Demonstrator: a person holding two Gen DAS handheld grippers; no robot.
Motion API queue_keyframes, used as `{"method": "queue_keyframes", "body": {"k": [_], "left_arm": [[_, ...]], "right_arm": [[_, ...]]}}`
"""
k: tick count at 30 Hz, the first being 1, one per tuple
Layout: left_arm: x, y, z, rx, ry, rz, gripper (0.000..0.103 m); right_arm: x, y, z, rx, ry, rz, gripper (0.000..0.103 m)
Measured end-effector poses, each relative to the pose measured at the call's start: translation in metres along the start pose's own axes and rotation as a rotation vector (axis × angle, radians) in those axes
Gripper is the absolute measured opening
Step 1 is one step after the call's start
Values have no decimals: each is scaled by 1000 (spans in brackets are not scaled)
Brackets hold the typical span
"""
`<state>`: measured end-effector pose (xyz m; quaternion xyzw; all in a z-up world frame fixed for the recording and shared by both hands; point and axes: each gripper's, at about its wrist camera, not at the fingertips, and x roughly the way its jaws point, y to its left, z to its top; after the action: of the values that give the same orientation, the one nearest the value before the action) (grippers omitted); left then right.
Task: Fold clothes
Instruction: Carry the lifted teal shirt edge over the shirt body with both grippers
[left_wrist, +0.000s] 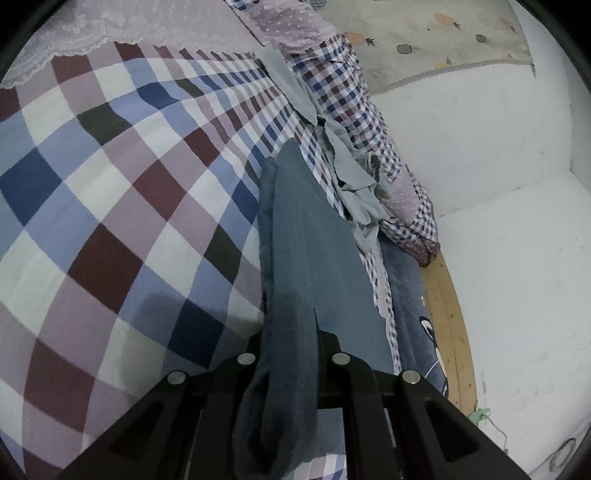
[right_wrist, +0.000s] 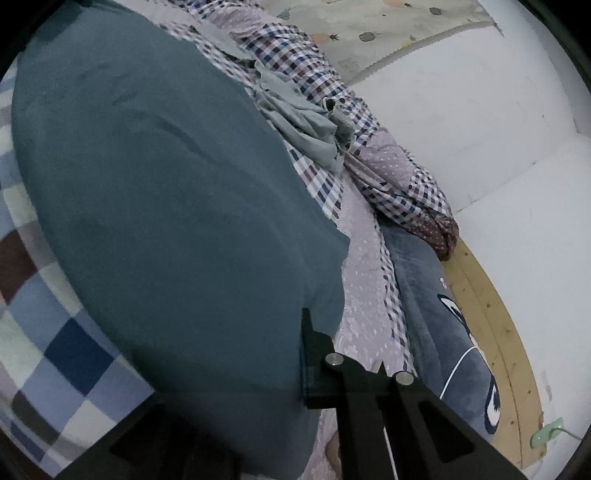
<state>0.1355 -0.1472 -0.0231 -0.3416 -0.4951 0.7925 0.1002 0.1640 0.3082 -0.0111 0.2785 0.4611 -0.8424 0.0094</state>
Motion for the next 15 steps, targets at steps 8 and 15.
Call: {"method": "queue_keyframes", "body": {"k": [8, 15], "left_arm": [[-23, -11, -9, -3, -14, -10, 9], [-58, -26, -22, 12, -26, -32, 9]], "right_arm": [[-29, -6, -5, -2, -42, 9, 3], [-65, -19, -7, 45, -72, 23, 3]]}}
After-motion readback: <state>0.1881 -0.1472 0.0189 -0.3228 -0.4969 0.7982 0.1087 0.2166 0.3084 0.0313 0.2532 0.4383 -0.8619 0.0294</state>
